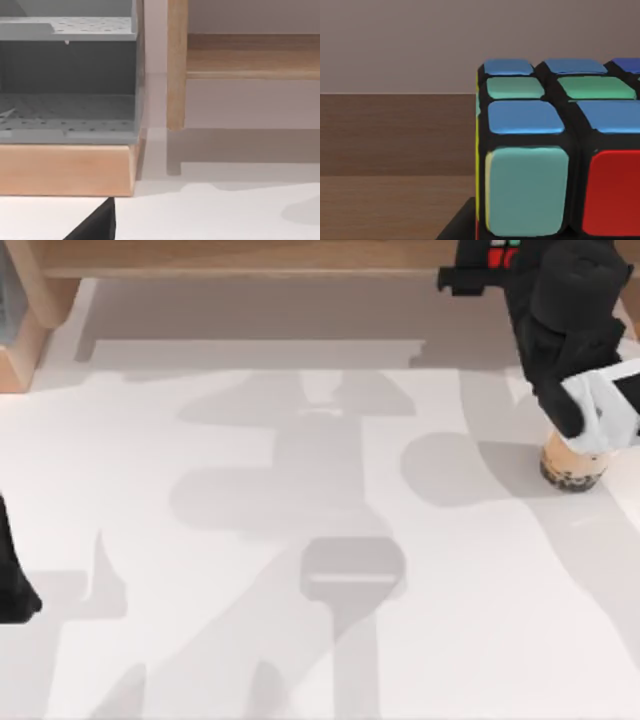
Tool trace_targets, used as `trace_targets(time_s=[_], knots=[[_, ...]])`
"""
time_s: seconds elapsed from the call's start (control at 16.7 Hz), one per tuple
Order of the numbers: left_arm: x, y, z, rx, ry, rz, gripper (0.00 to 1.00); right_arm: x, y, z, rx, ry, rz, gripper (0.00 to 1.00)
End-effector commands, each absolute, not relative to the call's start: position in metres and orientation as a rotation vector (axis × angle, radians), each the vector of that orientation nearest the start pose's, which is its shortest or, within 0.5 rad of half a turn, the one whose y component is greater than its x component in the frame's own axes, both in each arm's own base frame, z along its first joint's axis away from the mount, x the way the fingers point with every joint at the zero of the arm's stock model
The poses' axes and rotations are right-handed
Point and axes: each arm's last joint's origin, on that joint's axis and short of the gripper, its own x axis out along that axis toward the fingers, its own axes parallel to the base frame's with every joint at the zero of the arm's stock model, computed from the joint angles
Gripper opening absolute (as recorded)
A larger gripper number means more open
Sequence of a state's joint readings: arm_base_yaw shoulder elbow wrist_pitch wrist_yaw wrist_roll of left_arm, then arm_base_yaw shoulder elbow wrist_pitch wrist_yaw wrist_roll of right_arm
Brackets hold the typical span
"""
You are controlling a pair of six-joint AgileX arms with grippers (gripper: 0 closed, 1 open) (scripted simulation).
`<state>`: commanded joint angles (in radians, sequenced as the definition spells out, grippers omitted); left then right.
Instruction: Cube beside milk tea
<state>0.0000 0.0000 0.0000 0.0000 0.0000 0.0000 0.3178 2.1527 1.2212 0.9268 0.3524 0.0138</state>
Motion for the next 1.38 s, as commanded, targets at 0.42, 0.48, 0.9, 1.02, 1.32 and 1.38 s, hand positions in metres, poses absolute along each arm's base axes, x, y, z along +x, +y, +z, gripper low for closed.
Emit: trace_targets(time_s=[0.42,0.48,0.9,1.02,1.32,1.38], knots=[[0.106,-0.001,0.16,0.0,0.0,0.0,1.0,0.44,0.14,0.169,0.002,-0.001,-0.007,0.0],[0.106,-0.001,0.16,0.0,0.0,0.0,1.0,0.44,0.14,0.169,0.002,-0.002,-0.007,0.0],[0.106,-0.001,0.16,0.0,0.0,0.0,1.0,0.451,0.141,0.19,-0.01,0.003,0.042,0.0],[0.106,-0.001,0.16,0.0,0.0,0.0,1.0,0.459,0.146,0.209,-0.025,0.026,0.102,0.0],[0.106,-0.001,0.16,0.0,0.0,0.0,1.0,0.475,0.168,0.254,-0.061,0.213,0.298,0.0],[0.106,-0.001,0.16,0.0,0.0,0.0,1.0,0.476,0.172,0.262,-0.064,0.276,0.336,0.0]])
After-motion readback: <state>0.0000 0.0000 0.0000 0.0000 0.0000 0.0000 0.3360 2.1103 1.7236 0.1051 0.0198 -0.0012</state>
